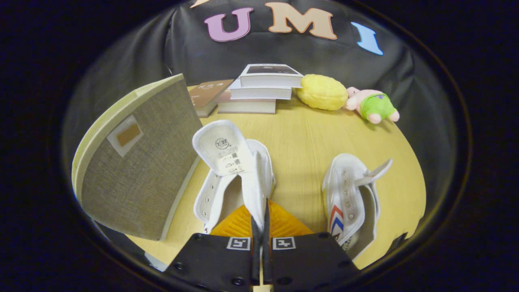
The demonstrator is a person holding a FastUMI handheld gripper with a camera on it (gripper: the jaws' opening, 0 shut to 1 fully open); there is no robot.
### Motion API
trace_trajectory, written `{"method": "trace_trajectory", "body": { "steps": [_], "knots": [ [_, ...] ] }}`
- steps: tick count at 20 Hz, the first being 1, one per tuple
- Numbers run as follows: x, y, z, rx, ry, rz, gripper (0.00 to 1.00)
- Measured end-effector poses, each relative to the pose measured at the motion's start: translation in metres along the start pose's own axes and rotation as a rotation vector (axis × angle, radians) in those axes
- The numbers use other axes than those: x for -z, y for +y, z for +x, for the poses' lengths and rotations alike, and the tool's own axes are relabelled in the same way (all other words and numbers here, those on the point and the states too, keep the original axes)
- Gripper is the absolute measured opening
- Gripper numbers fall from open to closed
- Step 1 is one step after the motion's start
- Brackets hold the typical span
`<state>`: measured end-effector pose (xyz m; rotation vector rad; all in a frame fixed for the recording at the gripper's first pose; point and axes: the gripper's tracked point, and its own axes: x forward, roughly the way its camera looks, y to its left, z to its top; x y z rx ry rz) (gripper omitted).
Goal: Open the storage box then place both shoes into the box .Put the left shoe in first, then the right shoe, with the right side of both shoes facing outward in a uniform manner.
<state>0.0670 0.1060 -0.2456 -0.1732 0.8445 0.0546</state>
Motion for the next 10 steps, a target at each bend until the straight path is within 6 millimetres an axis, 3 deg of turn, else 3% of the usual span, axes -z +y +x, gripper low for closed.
{"method": "trace_trajectory", "body": {
  "steps": [3,6,10],
  "knots": [
    [-0.007,-0.002,-0.004,0.055,-0.056,-0.106,0.06],
    [-0.021,0.011,-0.009,0.066,-0.134,-0.221,0.05],
    [-0.029,0.02,-0.021,0.081,-0.168,-0.251,0.05]
  ]
}}
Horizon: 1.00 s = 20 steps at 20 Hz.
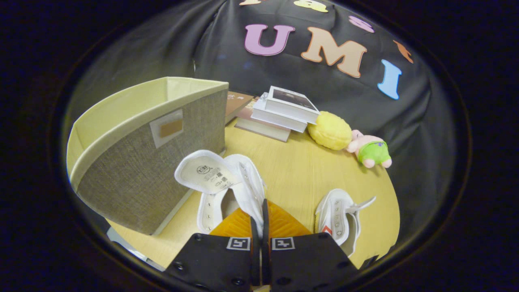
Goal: Open the storage box then place both shoes into the box .Put the left shoe in first, then the right shoe, with the right side of both shoes facing outward in a uniform manner.
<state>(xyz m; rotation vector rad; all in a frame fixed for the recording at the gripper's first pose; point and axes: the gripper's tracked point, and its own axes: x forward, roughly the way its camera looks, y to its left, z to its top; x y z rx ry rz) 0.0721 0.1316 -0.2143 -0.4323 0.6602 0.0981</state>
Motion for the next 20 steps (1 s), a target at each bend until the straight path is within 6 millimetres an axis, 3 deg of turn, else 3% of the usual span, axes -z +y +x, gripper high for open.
{"method": "trace_trajectory", "body": {
  "steps": [6,14,17,20],
  "knots": [
    [-0.033,-0.005,-0.026,0.002,-0.031,0.1,0.05],
    [-0.116,-0.027,-0.088,-0.02,-0.116,0.246,0.05],
    [-0.154,-0.015,-0.112,-0.035,-0.162,0.27,0.05],
    [-0.183,0.013,-0.121,-0.08,-0.18,0.301,0.06]
  ]
}}
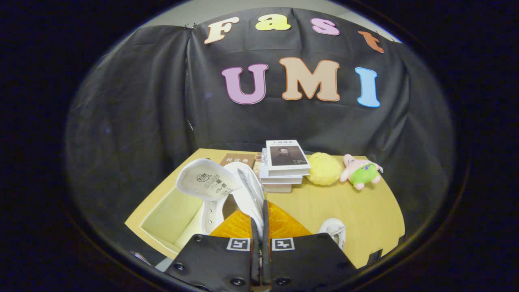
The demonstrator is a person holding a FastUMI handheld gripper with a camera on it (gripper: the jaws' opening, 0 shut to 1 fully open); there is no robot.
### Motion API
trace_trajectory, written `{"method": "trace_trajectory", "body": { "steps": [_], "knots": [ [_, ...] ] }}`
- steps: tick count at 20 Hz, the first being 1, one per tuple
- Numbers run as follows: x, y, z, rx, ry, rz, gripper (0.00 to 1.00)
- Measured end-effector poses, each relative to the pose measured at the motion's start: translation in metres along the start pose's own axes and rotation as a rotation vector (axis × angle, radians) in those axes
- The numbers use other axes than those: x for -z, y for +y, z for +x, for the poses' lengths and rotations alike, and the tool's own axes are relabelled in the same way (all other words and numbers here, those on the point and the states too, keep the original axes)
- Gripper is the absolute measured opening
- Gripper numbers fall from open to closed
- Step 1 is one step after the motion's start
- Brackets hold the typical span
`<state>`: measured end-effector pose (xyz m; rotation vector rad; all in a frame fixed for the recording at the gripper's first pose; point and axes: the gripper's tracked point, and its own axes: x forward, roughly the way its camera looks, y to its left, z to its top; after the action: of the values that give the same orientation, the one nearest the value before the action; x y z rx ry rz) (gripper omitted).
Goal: Open the storage box then place both shoes into the box .Put the left shoe in first, then the right shoe, with the right side of both shoes facing outward in a uniform manner.
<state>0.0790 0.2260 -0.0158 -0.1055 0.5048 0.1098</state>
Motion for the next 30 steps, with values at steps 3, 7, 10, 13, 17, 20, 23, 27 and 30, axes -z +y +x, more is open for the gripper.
{"method": "trace_trajectory", "body": {
  "steps": [3,7,10,13,17,20,23,27,30],
  "knots": [
    [0.006,0.048,0.017,-0.076,0.056,0.054,0.05],
    [0.035,0.098,0.048,-0.14,0.153,0.089,0.05],
    [0.059,0.115,0.07,-0.127,0.244,0.103,0.05],
    [0.078,0.125,0.084,-0.08,0.32,0.108,0.06],
    [0.092,0.13,0.099,0.024,0.374,0.159,0.06],
    [0.104,0.138,0.111,0.058,0.415,0.257,0.06],
    [0.117,0.141,0.12,0.08,0.43,0.256,0.06],
    [0.136,0.144,0.127,0.118,0.455,0.327,0.06],
    [0.148,0.15,0.129,0.119,0.488,0.322,0.07]
  ]
}}
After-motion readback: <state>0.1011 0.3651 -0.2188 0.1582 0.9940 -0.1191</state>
